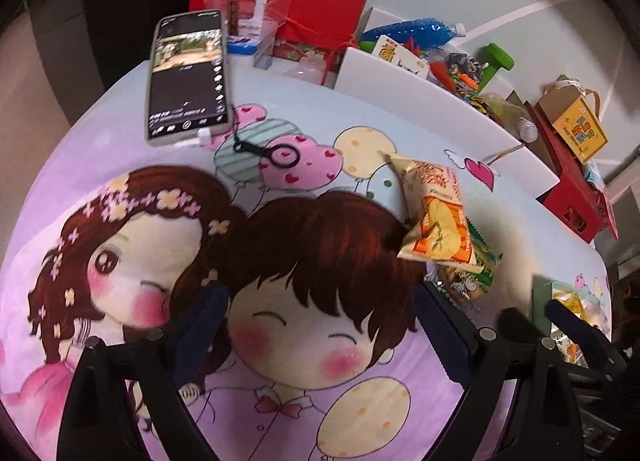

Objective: Organize snacks
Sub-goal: 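Grasp the yellow bread roll packet with the left tool while the right tool grasps the green-ribboned cake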

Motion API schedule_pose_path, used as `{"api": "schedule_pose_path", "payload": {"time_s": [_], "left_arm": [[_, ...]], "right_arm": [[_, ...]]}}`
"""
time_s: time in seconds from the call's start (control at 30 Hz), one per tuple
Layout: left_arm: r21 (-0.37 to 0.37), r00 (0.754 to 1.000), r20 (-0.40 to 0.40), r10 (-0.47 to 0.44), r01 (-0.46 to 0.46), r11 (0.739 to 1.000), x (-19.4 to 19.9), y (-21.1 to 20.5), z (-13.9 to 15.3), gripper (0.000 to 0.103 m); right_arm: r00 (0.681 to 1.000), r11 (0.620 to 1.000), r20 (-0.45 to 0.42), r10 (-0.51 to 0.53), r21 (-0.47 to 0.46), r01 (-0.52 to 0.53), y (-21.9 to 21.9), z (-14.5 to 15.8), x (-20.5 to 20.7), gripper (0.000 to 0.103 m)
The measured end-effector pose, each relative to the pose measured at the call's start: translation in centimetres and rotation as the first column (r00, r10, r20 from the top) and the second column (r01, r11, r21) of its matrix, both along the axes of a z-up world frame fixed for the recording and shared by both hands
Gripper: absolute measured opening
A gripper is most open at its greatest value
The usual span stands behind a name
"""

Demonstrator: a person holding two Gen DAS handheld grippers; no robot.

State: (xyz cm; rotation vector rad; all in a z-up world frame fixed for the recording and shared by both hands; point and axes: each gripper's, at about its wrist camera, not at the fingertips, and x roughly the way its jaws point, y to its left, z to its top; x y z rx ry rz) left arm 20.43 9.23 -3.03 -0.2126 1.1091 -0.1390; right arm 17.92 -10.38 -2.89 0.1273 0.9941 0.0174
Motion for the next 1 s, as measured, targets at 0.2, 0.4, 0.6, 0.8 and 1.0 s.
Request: {"api": "schedule_pose_path", "payload": {"time_s": [0.2,0.4,0.6,0.8,1.0], "left_arm": [[0.014,0.999,0.033,-0.007,0.007,1.000,1.4,0.8,0.9,0.094],[0.016,0.999,0.035,0.016,-0.016,1.000,2.0,1.6,0.6,0.094],[0.001,0.999,0.027,0.022,-0.022,1.000,2.2,1.6,-0.1,0.094],[0.007,1.000,0.030,0.009,-0.009,1.000,2.8,0.6,-0.1,0.094],[-0.034,0.999,0.031,-0.012,0.013,0.999,3.5,-0.8,0.1,0.094]], "right_arm": [[1.000,0.999,0.010,0.000,-0.033,0.001,0.5,-0.7,1.6,0.103],[1.000,0.999,-0.009,0.020,-0.046,-0.020,1.6,-2.1,2.9,0.103],[0.999,0.994,-0.002,0.036,-0.102,-0.036,2.9,-3.3,3.9,0.103],[1.000,0.993,0.014,-0.015,-0.119,0.017,1.5,-3.8,3.9,0.103],[0.996,0.991,0.027,-0.082,-0.100,0.085,-1.1,-3.6,3.5,0.103]]}}
